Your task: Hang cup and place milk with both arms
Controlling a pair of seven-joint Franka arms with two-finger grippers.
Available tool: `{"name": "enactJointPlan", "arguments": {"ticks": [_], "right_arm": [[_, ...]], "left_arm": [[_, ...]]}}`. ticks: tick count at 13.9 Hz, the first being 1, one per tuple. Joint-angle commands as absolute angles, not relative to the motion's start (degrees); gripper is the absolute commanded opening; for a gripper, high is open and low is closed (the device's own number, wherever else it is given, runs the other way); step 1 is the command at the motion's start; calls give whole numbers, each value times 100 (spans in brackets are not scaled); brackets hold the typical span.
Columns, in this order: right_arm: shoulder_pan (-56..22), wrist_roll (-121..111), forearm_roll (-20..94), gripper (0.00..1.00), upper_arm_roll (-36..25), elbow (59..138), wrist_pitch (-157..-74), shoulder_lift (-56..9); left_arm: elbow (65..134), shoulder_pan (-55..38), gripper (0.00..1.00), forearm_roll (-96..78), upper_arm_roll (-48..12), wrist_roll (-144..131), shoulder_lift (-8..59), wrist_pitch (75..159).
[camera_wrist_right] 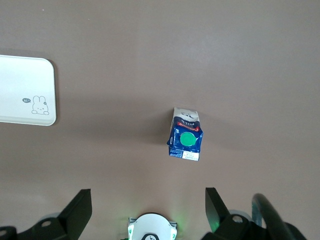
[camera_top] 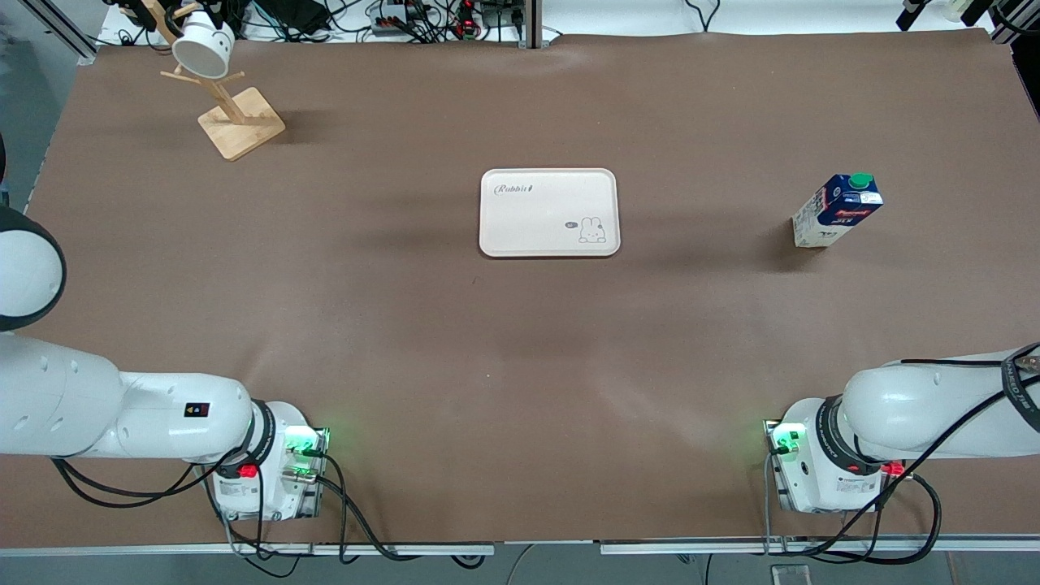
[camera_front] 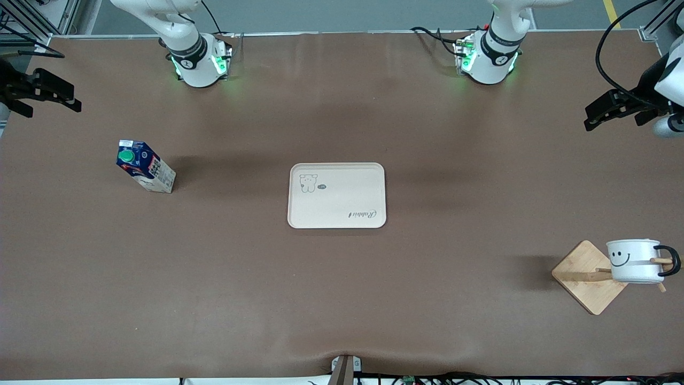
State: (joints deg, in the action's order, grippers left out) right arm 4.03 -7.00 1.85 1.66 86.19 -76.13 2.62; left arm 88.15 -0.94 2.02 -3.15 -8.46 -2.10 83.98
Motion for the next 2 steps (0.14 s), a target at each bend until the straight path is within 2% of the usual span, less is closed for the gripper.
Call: {"name": "enactJointPlan", "arguments": {"ticks": [1, 2], "right_arm": [[492, -615, 97, 100, 229, 8604, -7559, 220], [501, -615, 97, 100, 229, 8604, -7559, 220]], "left_arm": [[8728, -18, 100, 184, -378, -782, -202, 8402], [8728, -18, 100, 202, -387, -791, -211, 8394]]}}
